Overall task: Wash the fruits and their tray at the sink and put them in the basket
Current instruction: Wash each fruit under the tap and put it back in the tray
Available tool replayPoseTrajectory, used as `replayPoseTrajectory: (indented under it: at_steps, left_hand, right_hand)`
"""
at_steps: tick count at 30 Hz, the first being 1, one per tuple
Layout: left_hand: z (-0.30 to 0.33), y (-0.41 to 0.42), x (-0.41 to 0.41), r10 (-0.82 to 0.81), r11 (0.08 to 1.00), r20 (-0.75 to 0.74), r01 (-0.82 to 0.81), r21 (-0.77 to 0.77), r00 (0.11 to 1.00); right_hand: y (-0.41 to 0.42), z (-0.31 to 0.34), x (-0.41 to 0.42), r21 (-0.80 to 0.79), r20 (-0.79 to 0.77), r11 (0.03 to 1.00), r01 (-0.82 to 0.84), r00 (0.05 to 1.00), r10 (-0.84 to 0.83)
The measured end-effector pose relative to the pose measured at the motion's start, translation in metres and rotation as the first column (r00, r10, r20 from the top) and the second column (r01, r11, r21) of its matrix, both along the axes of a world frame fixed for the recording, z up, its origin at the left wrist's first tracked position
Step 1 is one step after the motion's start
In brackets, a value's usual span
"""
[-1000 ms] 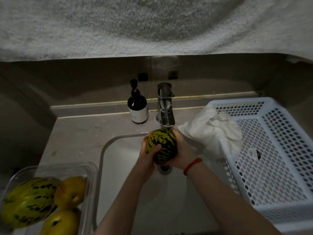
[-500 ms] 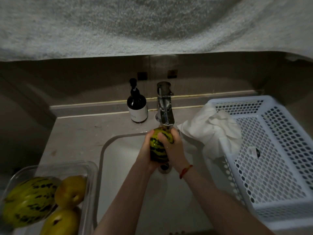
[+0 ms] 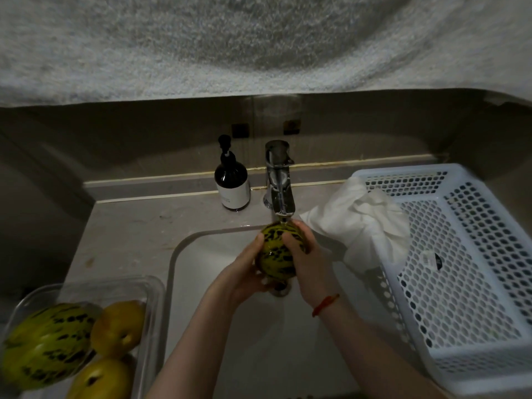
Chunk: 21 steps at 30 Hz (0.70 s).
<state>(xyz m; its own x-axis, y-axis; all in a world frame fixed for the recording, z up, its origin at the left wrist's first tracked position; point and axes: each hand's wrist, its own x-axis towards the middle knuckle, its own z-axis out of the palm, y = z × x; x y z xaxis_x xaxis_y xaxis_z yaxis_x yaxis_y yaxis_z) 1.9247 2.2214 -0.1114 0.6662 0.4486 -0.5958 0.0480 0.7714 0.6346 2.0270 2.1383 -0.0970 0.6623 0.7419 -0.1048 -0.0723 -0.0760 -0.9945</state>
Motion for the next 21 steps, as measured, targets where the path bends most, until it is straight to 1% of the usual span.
replayPoseTrajectory:
  at_steps: [1, 3, 4, 5, 6, 7, 8, 9, 10, 11, 12, 14, 16, 17, 19, 20, 21]
  left_hand:
    - [0.002, 0.0, 0.001, -0.013, 0.998, 0.008, 0.013, -0.062, 1.0]
    - [0.008, 0.0, 0.006, -0.056, 0.991, 0.053, 0.062, -0.117, 0.997]
    - [0.012, 0.0, 0.008, -0.059, 0.989, 0.067, 0.068, -0.135, 0.996]
    - [0.015, -0.001, 0.011, -0.052, 0.988, 0.073, 0.062, -0.143, 0.996]
    - [0.016, -0.001, 0.013, -0.032, 0.991, 0.071, 0.041, -0.124, 0.997]
    - [0.015, -0.002, 0.015, -0.011, 0.997, 0.067, 0.016, -0.071, 0.998]
    - [0.013, -0.004, 0.017, 0.01, 1.0, 0.052, -0.011, 0.011, 0.999]
    - [0.012, -0.007, 0.019, 0.037, 0.993, 0.021, -0.039, 0.111, 0.999]
    - [0.011, -0.01, 0.021, 0.062, 0.976, -0.016, -0.058, 0.209, 0.998]
    - [0.011, -0.013, 0.022, 0.076, 0.957, -0.044, -0.06, 0.285, 0.996]
    - [0.01, -0.015, 0.023, 0.077, 0.937, -0.051, -0.055, 0.345, 0.996]
    - [0.007, -0.016, 0.02, 0.046, 0.889, -0.032, -0.026, 0.457, 0.998]
    - [0.006, -0.013, 0.017, -0.011, 0.816, -0.06, 0.044, 0.576, 0.998]
    - [0.006, -0.011, 0.016, -0.027, 0.792, -0.07, 0.064, 0.607, 0.997]
    - [0.006, -0.007, 0.015, -0.023, 0.782, -0.064, 0.058, 0.62, 0.998]
    - [0.007, -0.007, 0.016, -0.019, 0.803, -0.053, 0.047, 0.595, 0.998]
    - [0.008, -0.007, 0.016, -0.014, 0.849, -0.016, 0.021, 0.528, 1.0]
  right_hand:
    - [-0.001, -0.003, 0.0, -0.014, 0.126, 1.0, -0.011, 0.992, 0.013]
    - [0.002, -0.007, -0.003, -0.031, 0.355, 0.999, -0.037, 0.934, 0.046]
    - [0.004, -0.007, -0.004, -0.025, 0.399, 0.998, -0.061, 0.915, 0.066]
    - [0.005, -0.007, -0.004, -0.024, 0.389, 0.996, -0.083, 0.917, 0.086]
    - [0.006, -0.006, -0.001, -0.014, 0.345, 0.995, -0.101, 0.933, 0.1]
    - [0.006, -0.004, 0.003, -0.007, 0.263, 0.993, -0.121, 0.958, 0.119]
    - [0.006, 0.002, 0.005, -0.004, 0.13, 0.992, -0.125, 0.984, 0.124]
    - [0.007, 0.007, 0.005, 0.008, -0.056, 0.994, -0.105, 0.993, 0.105]
    - [0.009, 0.008, 0.007, -0.013, -0.23, 0.998, -0.067, 0.971, 0.062]
    - [0.013, 0.008, 0.011, -0.049, -0.359, 0.998, -0.032, 0.933, 0.012]
    - [0.015, 0.007, 0.014, -0.092, -0.46, 0.995, -0.033, 0.888, -0.013]
    - [0.014, 0.008, 0.02, -0.115, -0.642, 0.986, -0.122, 0.767, 0.02]
    - [0.012, 0.011, 0.024, -0.106, -0.755, 0.972, -0.209, 0.653, 0.058]
    - [0.011, 0.012, 0.025, -0.107, -0.774, 0.969, -0.222, 0.63, 0.059]
    - [0.013, 0.013, 0.023, -0.082, -0.775, 0.972, -0.22, 0.628, 0.077]
    - [0.014, 0.014, 0.021, -0.063, -0.763, 0.978, -0.199, 0.642, 0.081]
    - [0.015, 0.013, 0.017, -0.06, -0.717, 0.986, -0.157, 0.694, 0.067]
